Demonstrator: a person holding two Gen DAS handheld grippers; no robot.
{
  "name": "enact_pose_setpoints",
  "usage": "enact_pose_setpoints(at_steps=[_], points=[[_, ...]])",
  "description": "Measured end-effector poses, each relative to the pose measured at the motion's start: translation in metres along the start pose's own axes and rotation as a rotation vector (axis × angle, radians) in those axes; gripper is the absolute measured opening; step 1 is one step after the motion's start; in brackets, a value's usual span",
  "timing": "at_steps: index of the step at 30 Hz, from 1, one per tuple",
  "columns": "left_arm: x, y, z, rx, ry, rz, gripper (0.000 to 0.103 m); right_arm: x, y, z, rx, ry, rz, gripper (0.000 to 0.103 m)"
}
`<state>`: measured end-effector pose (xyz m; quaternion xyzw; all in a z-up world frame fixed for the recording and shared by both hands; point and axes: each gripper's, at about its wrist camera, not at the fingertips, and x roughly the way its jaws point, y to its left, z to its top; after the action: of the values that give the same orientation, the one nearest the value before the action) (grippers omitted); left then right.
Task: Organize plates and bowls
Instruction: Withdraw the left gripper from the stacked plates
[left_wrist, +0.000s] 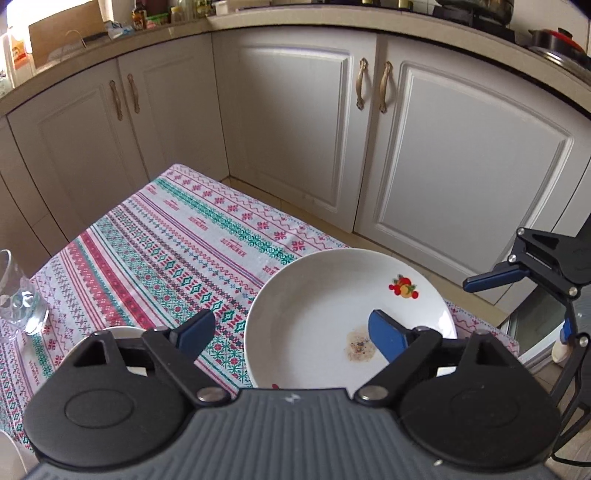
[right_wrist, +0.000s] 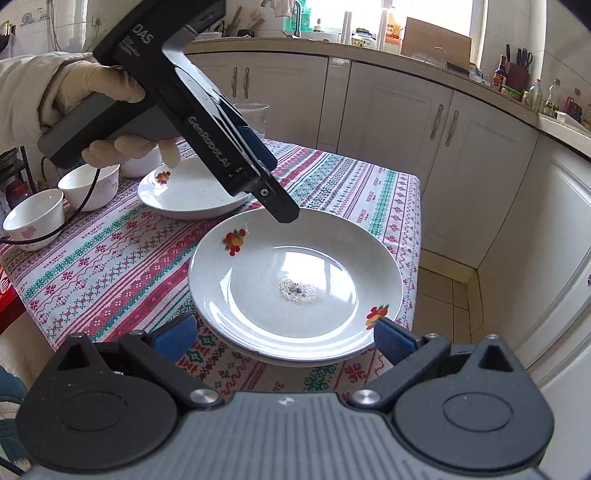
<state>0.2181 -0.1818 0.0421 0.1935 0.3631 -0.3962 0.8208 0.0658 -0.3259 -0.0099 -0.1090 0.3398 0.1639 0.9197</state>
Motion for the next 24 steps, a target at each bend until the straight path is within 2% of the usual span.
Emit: enact_pose_setpoints(at_steps=[8, 17, 24], points=[[-0.059, -0.029, -0.044, -0.033, -0.128, 0.102, 0.094, -0.011, 0.02, 0.002, 0.034, -0.042, -0.046, 0.103], [-0.078, -0.061, -0.119, -0.143, -0.148, 0.191, 0.094, -0.016, 0.044, -0.003, 0.037, -0.068, -0.045, 0.103], [-0.098, -0.067, -0.155, -0.218, -0.154, 0.277, 0.094, -0.015, 0.063, -0.007, -0.002, -0.055, -0.014, 0.103]])
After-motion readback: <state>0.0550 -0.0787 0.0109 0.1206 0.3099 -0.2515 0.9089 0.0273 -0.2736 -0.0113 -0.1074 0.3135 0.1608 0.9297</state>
